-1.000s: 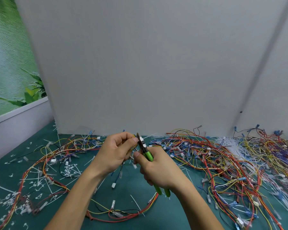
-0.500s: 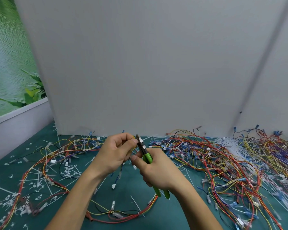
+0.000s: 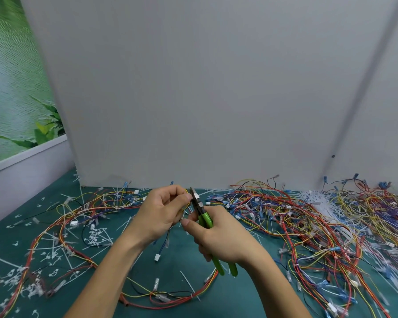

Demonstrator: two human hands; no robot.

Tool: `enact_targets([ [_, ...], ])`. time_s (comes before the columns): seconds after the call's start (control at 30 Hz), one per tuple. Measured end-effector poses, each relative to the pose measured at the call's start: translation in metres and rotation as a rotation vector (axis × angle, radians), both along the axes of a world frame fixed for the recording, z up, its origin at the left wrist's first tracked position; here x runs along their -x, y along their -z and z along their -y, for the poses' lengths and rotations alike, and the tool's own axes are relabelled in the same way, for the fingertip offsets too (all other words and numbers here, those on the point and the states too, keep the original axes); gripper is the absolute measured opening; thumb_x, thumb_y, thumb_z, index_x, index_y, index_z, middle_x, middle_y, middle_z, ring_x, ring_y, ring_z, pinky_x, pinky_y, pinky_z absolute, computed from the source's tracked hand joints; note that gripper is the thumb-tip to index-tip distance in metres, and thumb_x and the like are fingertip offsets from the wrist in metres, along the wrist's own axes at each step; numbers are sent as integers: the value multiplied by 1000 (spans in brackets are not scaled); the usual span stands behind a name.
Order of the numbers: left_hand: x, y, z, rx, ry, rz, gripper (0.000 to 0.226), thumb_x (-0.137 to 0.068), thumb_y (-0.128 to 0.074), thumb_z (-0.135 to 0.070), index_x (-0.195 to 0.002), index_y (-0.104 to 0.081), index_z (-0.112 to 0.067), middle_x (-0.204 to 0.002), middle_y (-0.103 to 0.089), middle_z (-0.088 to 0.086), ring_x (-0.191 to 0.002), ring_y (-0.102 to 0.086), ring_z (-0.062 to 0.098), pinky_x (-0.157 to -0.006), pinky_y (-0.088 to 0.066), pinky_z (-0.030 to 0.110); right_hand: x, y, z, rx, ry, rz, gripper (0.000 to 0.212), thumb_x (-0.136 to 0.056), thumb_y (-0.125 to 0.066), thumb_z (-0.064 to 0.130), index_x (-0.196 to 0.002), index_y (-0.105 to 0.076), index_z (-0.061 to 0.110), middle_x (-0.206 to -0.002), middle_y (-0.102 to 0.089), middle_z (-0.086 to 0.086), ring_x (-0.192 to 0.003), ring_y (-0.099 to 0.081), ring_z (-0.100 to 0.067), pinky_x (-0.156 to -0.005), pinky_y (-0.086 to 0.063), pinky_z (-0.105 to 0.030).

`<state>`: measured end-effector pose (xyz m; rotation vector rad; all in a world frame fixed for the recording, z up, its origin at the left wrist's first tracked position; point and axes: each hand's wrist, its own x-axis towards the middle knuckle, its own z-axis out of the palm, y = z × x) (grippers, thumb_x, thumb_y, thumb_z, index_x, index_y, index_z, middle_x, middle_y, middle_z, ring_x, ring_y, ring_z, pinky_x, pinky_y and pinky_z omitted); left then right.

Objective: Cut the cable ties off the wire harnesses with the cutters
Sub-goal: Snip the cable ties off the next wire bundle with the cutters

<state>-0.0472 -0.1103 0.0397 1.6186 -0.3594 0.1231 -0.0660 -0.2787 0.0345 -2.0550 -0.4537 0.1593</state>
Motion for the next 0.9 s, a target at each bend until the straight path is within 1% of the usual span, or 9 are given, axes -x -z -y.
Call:
enact_targets([
  [0.1, 0, 0, 0, 9, 3, 3, 32, -100, -53, -3, -69, -53, -9, -51, -32, -4, -42, -24, 11, -42, -20, 21, -2, 0, 2, 18, 25, 4, 28, -99, -61, 42, -80, -56, 23, -59, -54, -4, -46, -55, -22, -48, -49, -33],
  [0.23, -1, 1, 1, 12, 11, 4, 34, -100, -54, -5, -67, -55, -13, -51, -33, -5, -42, -25, 10, -42, -22, 19, -2, 0, 3, 21, 17, 5, 28, -100, -61, 41, -80, -56, 21, -60, -58, -5, -47, -58, -20, -49, -52, -32],
  [0.33, -2, 2, 0, 1, 18, 7, 39, -101, -55, -7, -64, -58, -20, -52, -35, -5, -42, -28, 10, -42, -25, 19, 0, -2, 2, 26, -13, -17, 27, -100, -61, 41, -86, -57, 18, -63, -68, -7, -55, -69, -19, -61, -59, -32],
  [0.43, -2, 3, 0, -10, 14, 8, 42, -101, -56, -8, -62, -59, -23, -52, -35, -4, -43, -28, 10, -42, -25, 19, 0, -3, 2, 0, -22, -47, 28, -100, -62, 39, -93, -59, 12, -67, -70, -8, -66, -74, -23, -74, -63, -39],
  [0.5, -2, 2, 0, -10, 15, 7, 42, -101, -55, -7, -62, -59, -23, -52, -34, -5, -43, -27, 11, -43, -24, 20, 0, -3, 1, 25, -13, -27, 27, -100, -61, 39, -91, -59, 14, -65, -69, -9, -59, -71, -21, -68, -61, -36],
  [0.6, -1, 1, 1, 2, 29, 2, 44, -101, -54, -6, -61, -59, -24, -51, -33, -6, -42, -25, 11, -42, -21, 21, 1, -3, 4, 58, 13, 5, 28, -100, -61, 40, -85, -57, 18, -57, -58, -3, -45, -60, -18, -48, -50, -28],
  [0.67, 0, 0, 2, 2, 34, 6, 44, -101, -55, -6, -61, -60, -24, -50, -33, -6, -43, -25, 11, -43, -21, 21, 0, -4, 8, 57, 13, -2, 27, -100, -62, 41, -85, -58, 18, -54, -55, 1, -43, -58, -18, -45, -47, -26],
  [0.77, 1, 0, 3, -4, 17, 18, 44, -101, -55, -7, -61, -60, -24, -51, -34, -7, -43, -26, 11, -43, -22, 21, 1, -4, 7, 46, 5, 4, 27, -100, -61, 38, -88, -59, 14, -55, -60, -4, -48, -65, -20, -50, -50, -26],
  [0.9, 0, 0, 2, 1, 11, 11, 44, -101, -55, -6, -60, -60, -23, -52, -35, -6, -43, -27, 10, -43, -24, 19, 1, -3, 1, 1, -24, -41, 29, -100, -61, 38, -98, -60, 9, -71, -74, -15, -64, -75, -22, -70, -63, -35],
])
